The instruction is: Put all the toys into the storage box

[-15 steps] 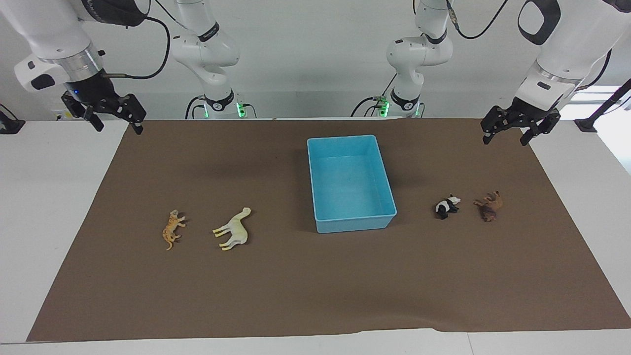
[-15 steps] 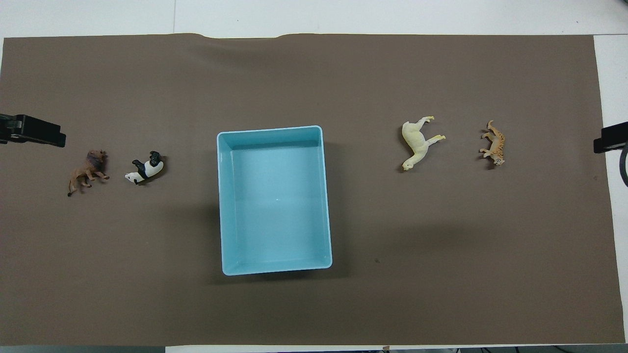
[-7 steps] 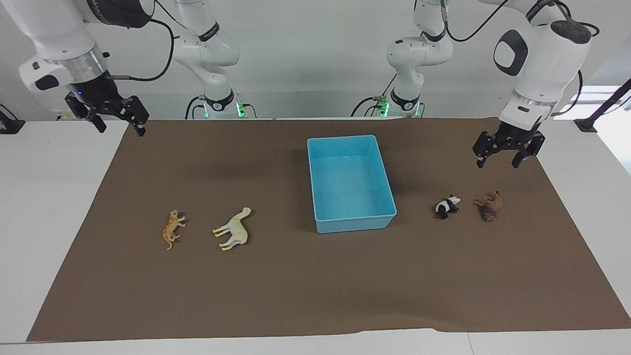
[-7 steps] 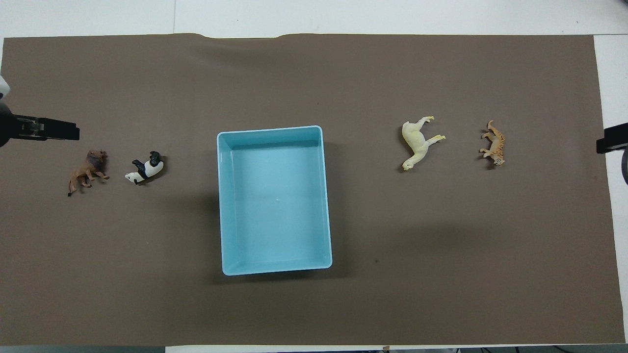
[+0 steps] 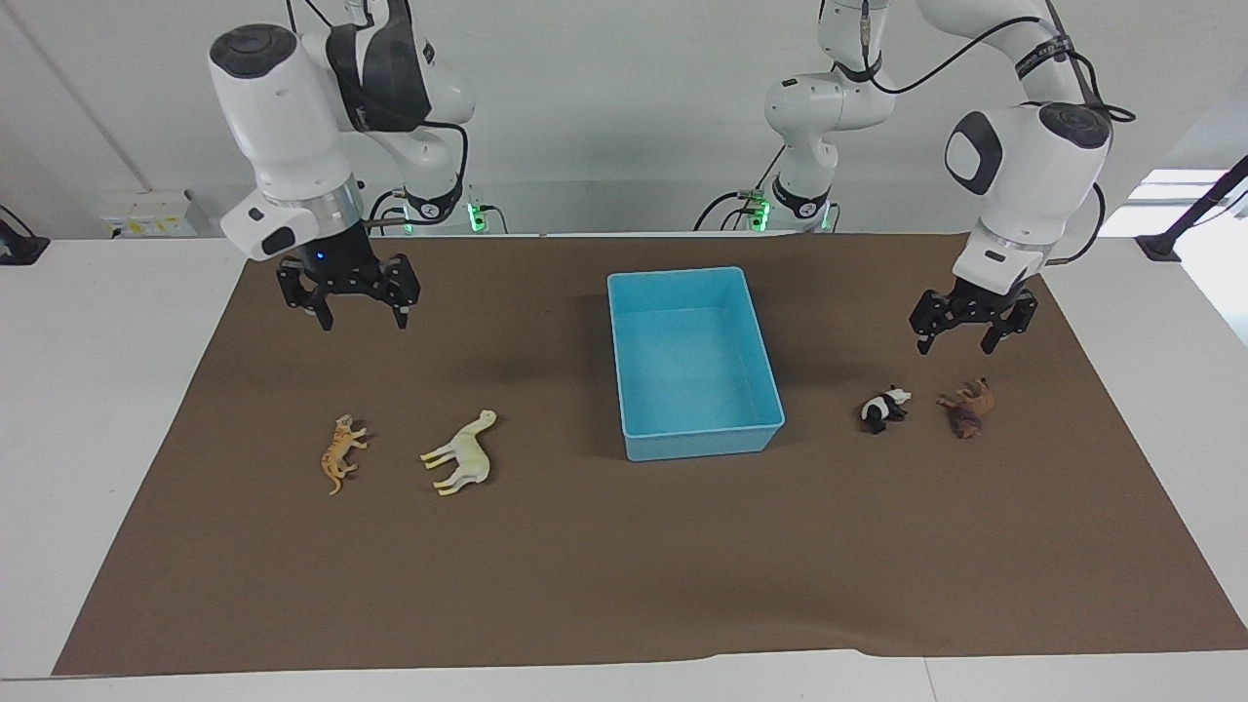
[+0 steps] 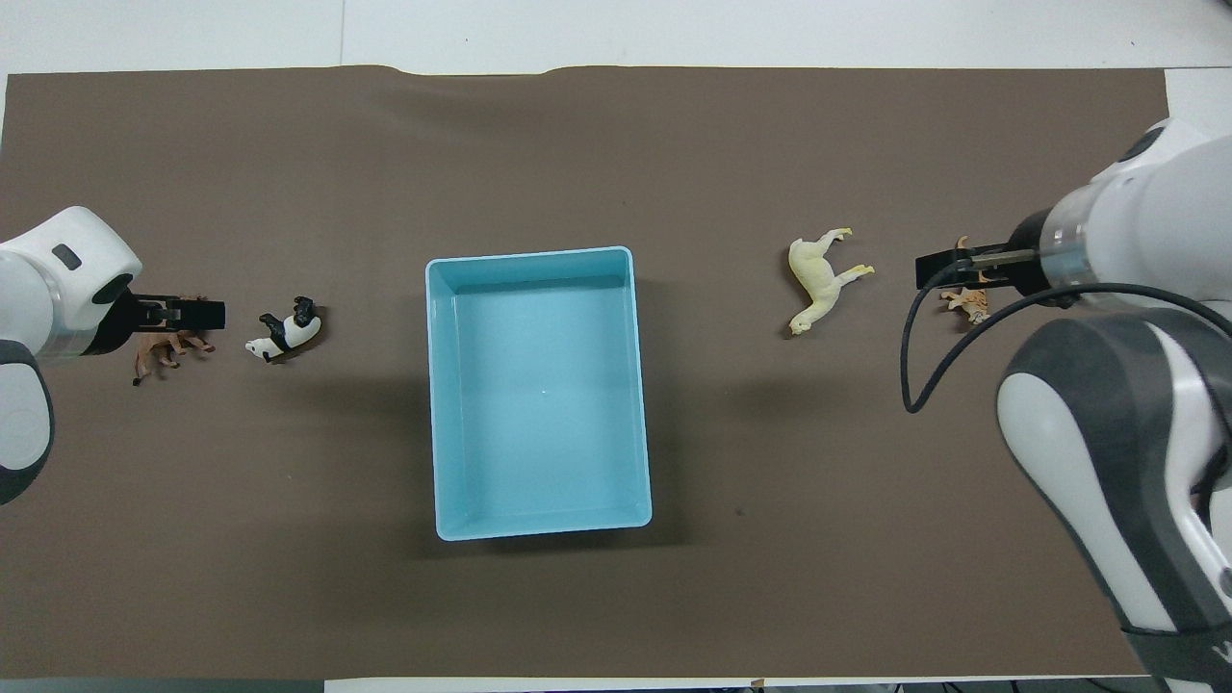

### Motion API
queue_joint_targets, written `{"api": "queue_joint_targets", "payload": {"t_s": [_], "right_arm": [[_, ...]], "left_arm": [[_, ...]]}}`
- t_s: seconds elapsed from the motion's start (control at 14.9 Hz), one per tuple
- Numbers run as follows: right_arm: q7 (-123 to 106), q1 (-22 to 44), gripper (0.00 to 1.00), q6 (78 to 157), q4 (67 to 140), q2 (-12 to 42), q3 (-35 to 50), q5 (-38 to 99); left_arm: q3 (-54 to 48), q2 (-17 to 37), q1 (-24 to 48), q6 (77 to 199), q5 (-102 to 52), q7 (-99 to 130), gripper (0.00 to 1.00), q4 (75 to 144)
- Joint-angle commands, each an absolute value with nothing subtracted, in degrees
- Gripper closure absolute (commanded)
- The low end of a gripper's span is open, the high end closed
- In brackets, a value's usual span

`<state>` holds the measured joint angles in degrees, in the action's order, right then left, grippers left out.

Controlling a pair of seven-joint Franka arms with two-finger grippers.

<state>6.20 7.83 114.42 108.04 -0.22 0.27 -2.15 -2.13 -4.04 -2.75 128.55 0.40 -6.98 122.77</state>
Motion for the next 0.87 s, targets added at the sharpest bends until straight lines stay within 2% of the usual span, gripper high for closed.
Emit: {"api": "queue_joint_targets", "payload": {"t_s": [0.0,0.07,0.2,0.27,0.4,0.8], "right_arm": [[5.7,11.7,0.00,120.0,109.2,5.3,0.2,-2.0],[5.5,12.2,0.00,122.9,110.5,6.7,0.2,-2.2],[0.6,11.9,0.00,127.8,112.2,9.0,0.2,-2.4],[-2.2,11.7,0.00,130.0,112.5,10.4,0.2,-2.4],[-4.7,11.6,0.00,132.4,113.9,11.2,0.2,-2.4],[-7.0,11.7,0.00,140.8,113.7,17.5,0.2,-3.0]], "left_arm": [[-2.2,-4.2,-3.0,130.6,1.1,-7.9,0.12,124.7],[-2.3,-4.1,-3.0,130.9,1.1,-7.9,0.15,124.6],[-2.3,-4.0,-2.9,130.9,1.1,-7.7,0.14,124.1],[-2.3,-3.9,-3.0,131.0,1.1,-7.7,0.03,123.9],[-2.3,-4.0,-3.2,130.9,1.0,-7.0,0.00,123.0],[-2.1,-3.8,-2.6,131.3,1.7,-10.7,0.00,123.3]]}}
